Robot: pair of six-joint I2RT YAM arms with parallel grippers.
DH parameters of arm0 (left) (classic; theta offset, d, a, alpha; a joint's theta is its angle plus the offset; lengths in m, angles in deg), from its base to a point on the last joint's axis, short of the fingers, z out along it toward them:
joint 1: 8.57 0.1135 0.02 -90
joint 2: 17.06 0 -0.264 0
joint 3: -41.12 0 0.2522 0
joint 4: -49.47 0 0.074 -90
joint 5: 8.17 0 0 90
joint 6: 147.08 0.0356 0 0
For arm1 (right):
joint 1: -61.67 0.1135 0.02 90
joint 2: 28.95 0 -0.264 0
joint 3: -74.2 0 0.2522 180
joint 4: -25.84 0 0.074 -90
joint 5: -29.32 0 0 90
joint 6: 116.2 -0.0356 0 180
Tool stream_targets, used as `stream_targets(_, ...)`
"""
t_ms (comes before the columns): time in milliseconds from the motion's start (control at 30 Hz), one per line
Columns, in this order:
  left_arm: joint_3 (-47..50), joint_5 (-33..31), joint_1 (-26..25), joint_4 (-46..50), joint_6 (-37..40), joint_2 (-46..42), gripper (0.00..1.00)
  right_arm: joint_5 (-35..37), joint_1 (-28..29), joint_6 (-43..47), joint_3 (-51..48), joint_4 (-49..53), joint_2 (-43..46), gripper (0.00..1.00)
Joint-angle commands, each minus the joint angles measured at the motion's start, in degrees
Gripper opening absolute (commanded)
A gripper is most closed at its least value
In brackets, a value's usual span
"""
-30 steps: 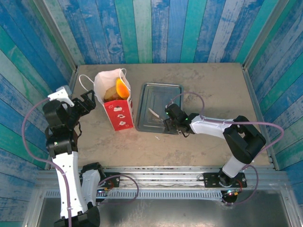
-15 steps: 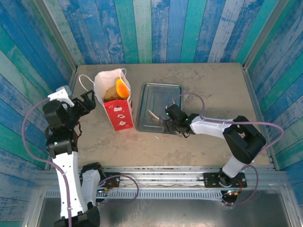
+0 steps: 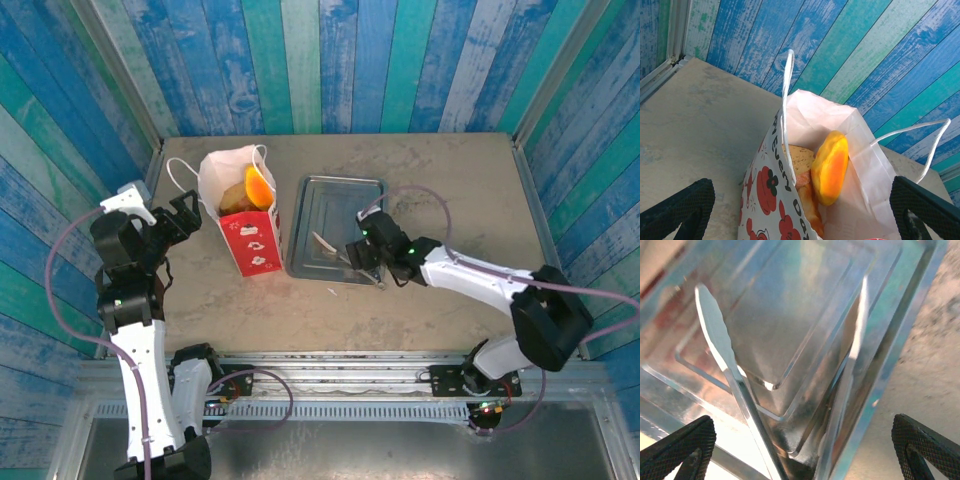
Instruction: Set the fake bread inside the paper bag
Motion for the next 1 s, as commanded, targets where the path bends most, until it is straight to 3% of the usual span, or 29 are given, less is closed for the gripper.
stream_targets(0,-1.38,-2.25,-0.15,-0.44,1.65,0.24,0.94,3.32,-1.15,1.49,1.86,3.03,5.05,0.97)
stream_targets(300,-4.30,-10.85,-0.03,-0.80,2.15,3.17,0.94,1.74,-9.10,1.77,-0.55,6.32,21.24,1.00)
stream_targets(600,-8.16,-16.06,3.41,-3.11,1.92,7.04,0.94,-0.87,-22.64,4.77,-6.81,7.65,37.49,1.00)
stream_targets(733,-6.29,-13.83,9.21,-6.28,0.57,10.17,0.94,0.28,-26.97,6.45,-8.51,8.09,40.87,1.00)
stream_targets(967,2.68,-16.02,11.46,-14.01,-0.71,14.20,0.94,4.43,-31.52,6.77,-12.98,6.10,40.99,1.00)
